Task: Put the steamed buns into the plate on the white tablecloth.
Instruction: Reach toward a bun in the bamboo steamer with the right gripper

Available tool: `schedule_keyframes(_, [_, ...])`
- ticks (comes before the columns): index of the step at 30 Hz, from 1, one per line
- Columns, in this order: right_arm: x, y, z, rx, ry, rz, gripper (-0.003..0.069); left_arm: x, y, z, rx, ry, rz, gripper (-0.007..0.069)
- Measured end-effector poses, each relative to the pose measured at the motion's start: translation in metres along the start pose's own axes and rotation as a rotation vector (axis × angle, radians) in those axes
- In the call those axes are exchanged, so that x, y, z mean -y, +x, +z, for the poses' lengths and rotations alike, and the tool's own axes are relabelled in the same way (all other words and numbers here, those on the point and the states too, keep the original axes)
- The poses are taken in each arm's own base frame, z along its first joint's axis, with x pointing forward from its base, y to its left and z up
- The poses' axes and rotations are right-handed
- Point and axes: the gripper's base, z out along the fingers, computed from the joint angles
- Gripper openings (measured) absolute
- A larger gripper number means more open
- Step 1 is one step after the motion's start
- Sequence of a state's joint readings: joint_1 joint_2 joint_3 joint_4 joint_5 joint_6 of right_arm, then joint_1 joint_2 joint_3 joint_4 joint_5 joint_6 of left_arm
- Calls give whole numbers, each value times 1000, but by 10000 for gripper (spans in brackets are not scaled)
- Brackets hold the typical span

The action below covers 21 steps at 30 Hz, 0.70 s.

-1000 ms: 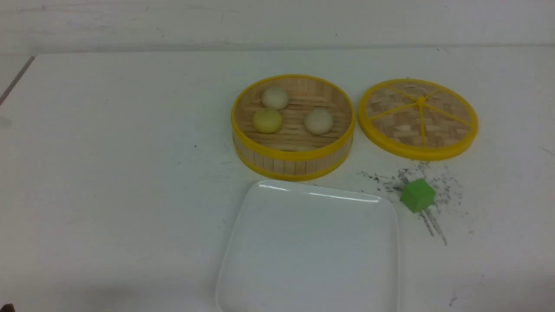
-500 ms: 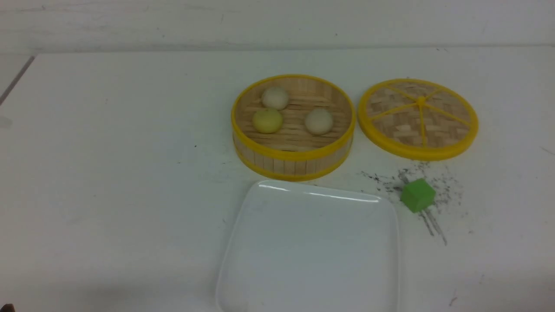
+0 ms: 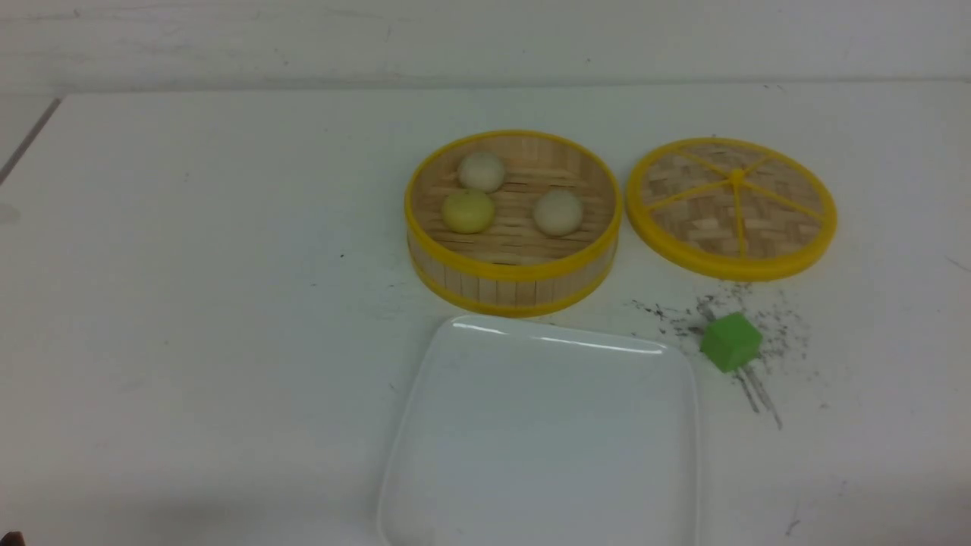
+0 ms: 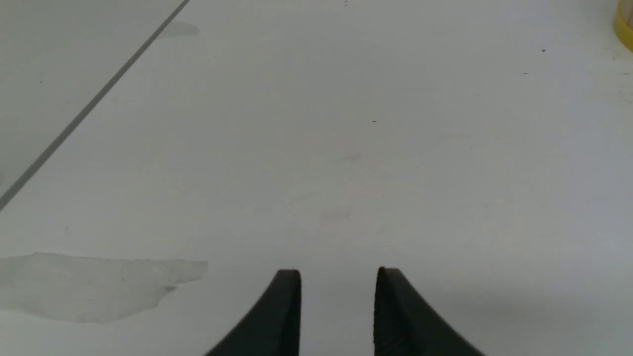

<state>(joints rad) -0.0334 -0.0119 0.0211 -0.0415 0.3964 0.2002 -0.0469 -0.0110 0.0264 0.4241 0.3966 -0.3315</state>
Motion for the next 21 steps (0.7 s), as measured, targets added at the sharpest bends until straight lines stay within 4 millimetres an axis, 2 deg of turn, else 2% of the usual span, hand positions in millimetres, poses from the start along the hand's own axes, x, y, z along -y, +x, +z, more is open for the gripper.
schedule_keyframes(14, [0,0,0,1,-2,5,240,0,0,0,-1,-1,-3,240])
schedule_keyframes(17, [-3,0,0,3,-28,108,240,3,0,0,0,29,-150,240])
schedule_keyframes(18, [-7,0,0,-2,-73,281,240,7,-1,0,-2,75,-364,240])
schedule_keyframes(20, [-11,0,0,-18,-125,494,240,11,-2,-1,-15,124,-611,240])
schedule_keyframes(21, [-12,0,0,-21,-130,525,240,12,-2,-1,-20,133,-652,240])
